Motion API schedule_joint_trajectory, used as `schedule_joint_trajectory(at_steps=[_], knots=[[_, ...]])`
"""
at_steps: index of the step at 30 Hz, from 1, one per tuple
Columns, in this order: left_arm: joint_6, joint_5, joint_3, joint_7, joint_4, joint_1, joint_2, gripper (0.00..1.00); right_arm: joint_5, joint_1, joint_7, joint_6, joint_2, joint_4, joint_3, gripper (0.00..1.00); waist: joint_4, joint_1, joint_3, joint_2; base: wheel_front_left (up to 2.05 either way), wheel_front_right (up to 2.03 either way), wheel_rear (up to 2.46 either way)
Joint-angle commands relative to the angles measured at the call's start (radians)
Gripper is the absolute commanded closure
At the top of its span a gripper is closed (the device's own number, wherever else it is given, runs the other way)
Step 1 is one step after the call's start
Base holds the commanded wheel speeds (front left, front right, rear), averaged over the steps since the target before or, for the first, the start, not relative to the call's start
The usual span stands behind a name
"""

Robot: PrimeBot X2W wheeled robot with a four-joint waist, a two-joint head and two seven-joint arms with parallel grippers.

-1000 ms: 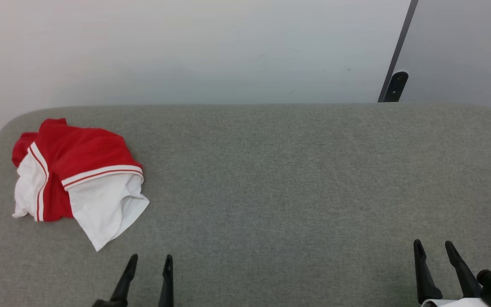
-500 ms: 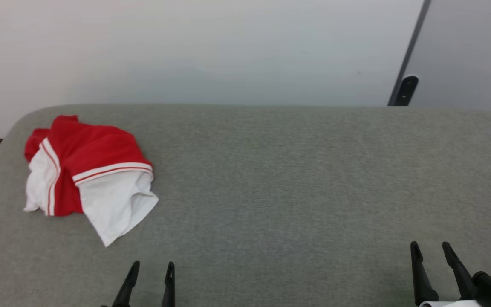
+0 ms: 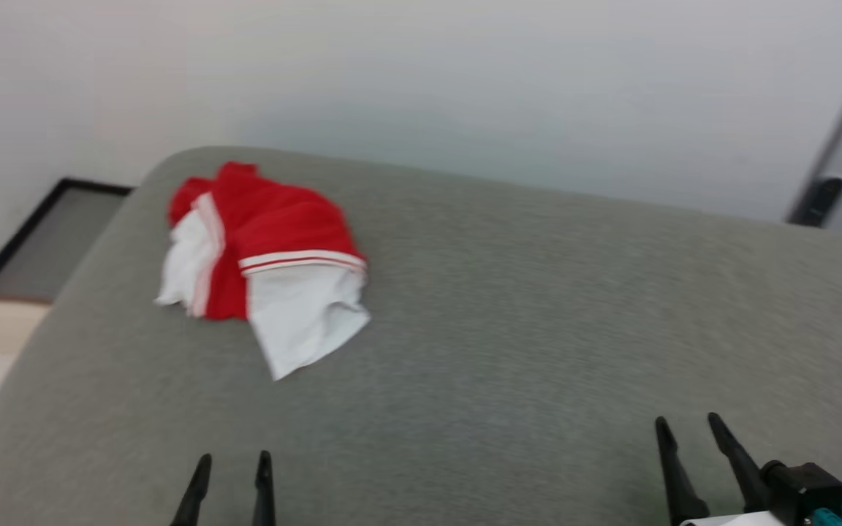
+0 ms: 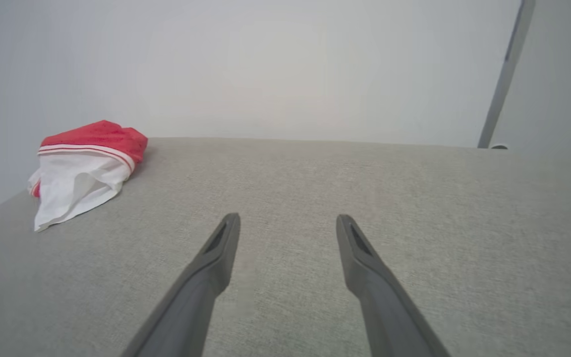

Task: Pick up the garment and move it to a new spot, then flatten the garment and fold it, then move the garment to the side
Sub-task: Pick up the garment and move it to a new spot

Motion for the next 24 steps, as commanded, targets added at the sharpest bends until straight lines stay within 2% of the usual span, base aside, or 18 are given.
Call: schedule_joint_trajectory(at_steps=[1,6,18,24], knots=[[0.004,-0.009,0.004,-0.001,-0.001,0.013,0.002,0.0,0.01,-0.013,-0.004,-0.001,-0.002,0.002,0.013,0.0,0.149,0.0,-0.017,0.0,0.0,0.0,0.0],[0.021,-0.023,0.002,-0.001,-0.013,0.022,0.002,0.0,0.013,-0.038,0.011,-0.001,-0.008,0.005,0.063,0.0,0.263,0.0,-0.008,0.0,0.0,0.0,0.0],[0.167,-0.141,0.006,-0.001,-0.137,0.091,0.001,0.0,0.072,-0.234,0.025,-0.001,-0.062,0.078,0.268,0.0,0.312,0.0,0.071,0.0,0.0,0.0,0.0],[0.196,-0.144,-0.01,-0.001,-0.164,0.101,0.002,0.0,0.101,-0.284,0.001,-0.001,-0.069,0.13,0.312,0.0,0.312,0.0,0.077,0.0,0.0,0.0,0.0]])
